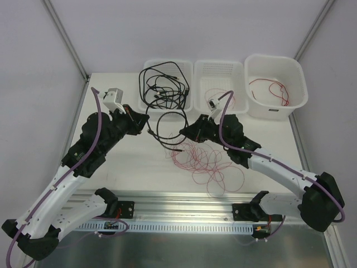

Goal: Untangle the cables

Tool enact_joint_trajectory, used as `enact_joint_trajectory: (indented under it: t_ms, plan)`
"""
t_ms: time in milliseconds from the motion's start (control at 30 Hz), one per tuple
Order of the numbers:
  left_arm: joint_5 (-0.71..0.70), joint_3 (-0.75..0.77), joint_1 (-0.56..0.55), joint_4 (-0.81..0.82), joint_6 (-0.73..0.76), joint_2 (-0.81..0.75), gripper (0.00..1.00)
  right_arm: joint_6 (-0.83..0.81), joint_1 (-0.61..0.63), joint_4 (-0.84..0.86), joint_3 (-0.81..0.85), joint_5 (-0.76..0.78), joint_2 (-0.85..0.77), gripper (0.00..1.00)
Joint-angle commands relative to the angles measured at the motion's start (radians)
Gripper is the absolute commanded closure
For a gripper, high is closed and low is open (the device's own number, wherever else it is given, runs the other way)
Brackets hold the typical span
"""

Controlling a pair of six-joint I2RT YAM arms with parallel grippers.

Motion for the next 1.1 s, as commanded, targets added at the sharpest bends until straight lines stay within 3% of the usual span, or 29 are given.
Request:
enact_joint_trajectory:
  t_ms: [0, 33, 233, 300, 400, 433, 467, 567, 733, 867, 1067]
  plan:
    - [-0.014, -0.015, 0.002, 0.066, -0.024, -0.030, 1.00, -0.025, 0.008, 0.027, 0.043, 0.008, -0.030, 0.93]
    - [-0.026, -0.019, 0.004, 0.066, -0.022, -0.035, 1.00, -0.054, 0.008, -0.066, 0.050, 0.032, -0.044, 0.99]
    - [-0.078, -0.061, 0.002, 0.067, -0.022, -0.064, 1.00, -0.336, 0.008, -0.656, 0.206, 0.383, -0.145, 0.99]
    - [-0.086, -0.071, 0.002, 0.067, -0.022, -0.062, 1.00, -0.410, 0.007, -0.857, 0.269, 0.476, -0.129, 0.81]
    - [-0.080, -0.076, 0.002, 0.067, -0.021, -0.049, 1.00, -0.435, 0.018, -0.942, 0.310, 0.561, -0.141, 0.76]
    - [-0.075, -0.076, 0.002, 0.067, -0.019, -0.042, 1.00, -0.447, 0.021, -0.938, 0.307, 0.561, -0.154, 0.73]
    - [-0.070, -0.076, 0.002, 0.067, -0.022, -0.039, 1.00, -0.455, 0.019, -0.927, 0.296, 0.528, -0.183, 0.57]
    - [-0.043, -0.072, 0.004, 0.070, -0.034, -0.024, 1.00, -0.444, 0.022, -0.839, 0.276, 0.390, -0.231, 0.30]
    - [0.006, -0.065, 0.002, 0.089, -0.067, -0.001, 1.00, -0.396, 0.050, -0.616, 0.224, 0.273, -0.283, 0.32]
    - [0.025, -0.073, 0.002, 0.109, -0.093, 0.005, 1.00, -0.318, 0.053, -0.386, 0.158, 0.169, -0.288, 0.46]
    - [0.057, -0.081, 0.002, 0.146, -0.134, 0.007, 1.00, -0.240, 0.067, -0.220, 0.113, 0.173, -0.185, 0.43]
